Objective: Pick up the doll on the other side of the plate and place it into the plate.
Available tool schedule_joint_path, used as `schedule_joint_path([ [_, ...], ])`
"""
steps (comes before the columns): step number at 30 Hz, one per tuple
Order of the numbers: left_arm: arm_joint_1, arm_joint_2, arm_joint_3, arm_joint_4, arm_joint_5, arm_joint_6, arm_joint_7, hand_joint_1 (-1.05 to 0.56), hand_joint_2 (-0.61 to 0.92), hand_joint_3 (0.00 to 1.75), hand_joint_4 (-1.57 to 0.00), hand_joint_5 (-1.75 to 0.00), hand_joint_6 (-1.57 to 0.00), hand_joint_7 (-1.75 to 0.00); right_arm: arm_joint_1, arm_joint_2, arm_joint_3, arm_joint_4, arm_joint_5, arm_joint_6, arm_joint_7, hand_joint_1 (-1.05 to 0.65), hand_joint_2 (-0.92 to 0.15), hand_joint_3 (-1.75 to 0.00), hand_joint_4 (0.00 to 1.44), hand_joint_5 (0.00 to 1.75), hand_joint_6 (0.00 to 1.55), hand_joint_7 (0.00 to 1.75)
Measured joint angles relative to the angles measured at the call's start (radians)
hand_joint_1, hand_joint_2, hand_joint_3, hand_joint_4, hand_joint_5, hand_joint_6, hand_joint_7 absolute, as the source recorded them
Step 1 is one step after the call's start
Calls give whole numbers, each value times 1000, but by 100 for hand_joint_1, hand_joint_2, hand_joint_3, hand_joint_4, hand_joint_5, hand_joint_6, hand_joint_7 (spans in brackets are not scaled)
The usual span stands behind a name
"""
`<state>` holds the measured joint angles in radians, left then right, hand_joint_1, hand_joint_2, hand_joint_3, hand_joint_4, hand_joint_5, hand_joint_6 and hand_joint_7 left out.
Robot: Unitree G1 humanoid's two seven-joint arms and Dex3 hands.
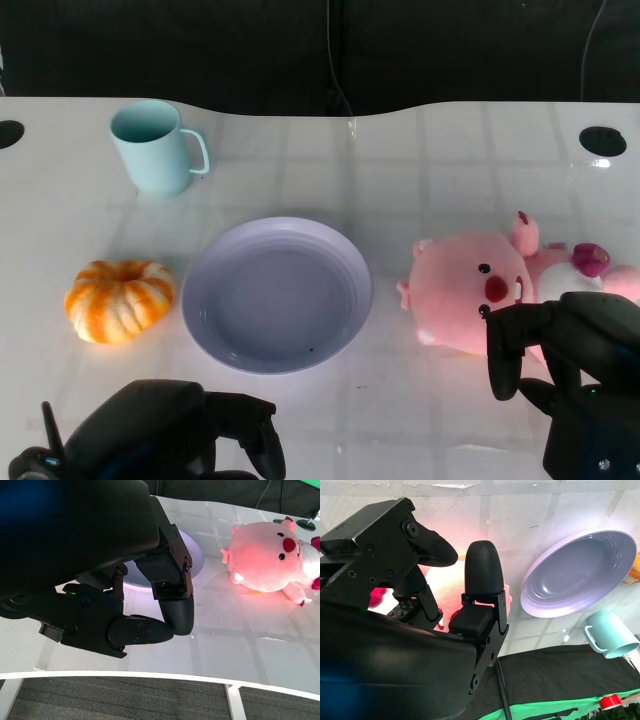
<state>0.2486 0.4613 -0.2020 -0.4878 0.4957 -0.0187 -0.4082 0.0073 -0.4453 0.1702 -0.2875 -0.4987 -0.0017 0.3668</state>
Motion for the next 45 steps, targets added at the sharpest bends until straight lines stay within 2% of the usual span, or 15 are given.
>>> schedule_joint_path([
  [27, 0, 4, 0, 0, 0, -7, 0, -28, 92, 35, -69, -139, -77, -86, 0, 0, 1, -2, 0, 0, -2, -1, -39, -115, 85, 175, 79, 142],
  [31, 0, 4, 1, 0, 0, -8, 0, -28, 92, 35, -70, -139, -77, -86, 0, 9, -3, 0, 10, -25, -39, 2, -35, -123, 88, 172, 84, 135],
  [35, 0, 5, 1, 1, 0, -10, 0, -28, 92, 35, -70, -138, -77, -86, 1, 31, -16, 0, 41, -36, -70, 3, -35, -126, 85, 167, 82, 121],
  [38, 0, 6, 3, 3, 0, -10, 0, -28, 92, 35, -70, -138, -77, -86, 4, 45, -34, 1, 55, -45, -97, 0, -43, -102, 82, 152, 86, 95],
  [40, 0, 6, 4, 3, 0, -11, 0, -28, 92, 35, -71, -140, -77, -86, 5, 56, -39, 0, 60, -55, -119, -5, -57, -68, 78, 133, 86, 73],
  [41, 0, 6, 4, 3, 0, -12, 0, -29, 92, 35, -71, -140, -77, -86, 7, 61, -40, 0, 60, -57, -127, -7, -62, -56, 76, 126, 84, 66],
  [44, 1, 6, 7, 3, 0, -12, 0, -29, 92, 35, -70, -138, -77, -85, 10, 63, -43, -7, 59, -59, -142, -21, -76, -27, 61, 99, 68, 39],
  [45, 2, 6, 7, 3, 0, -14, 0, -29, 92, 35, -69, -137, -77, -85, 11, 64, -45, -11, 57, -59, -147, -27, -80, -19, 52, 90, 59, 30],
])
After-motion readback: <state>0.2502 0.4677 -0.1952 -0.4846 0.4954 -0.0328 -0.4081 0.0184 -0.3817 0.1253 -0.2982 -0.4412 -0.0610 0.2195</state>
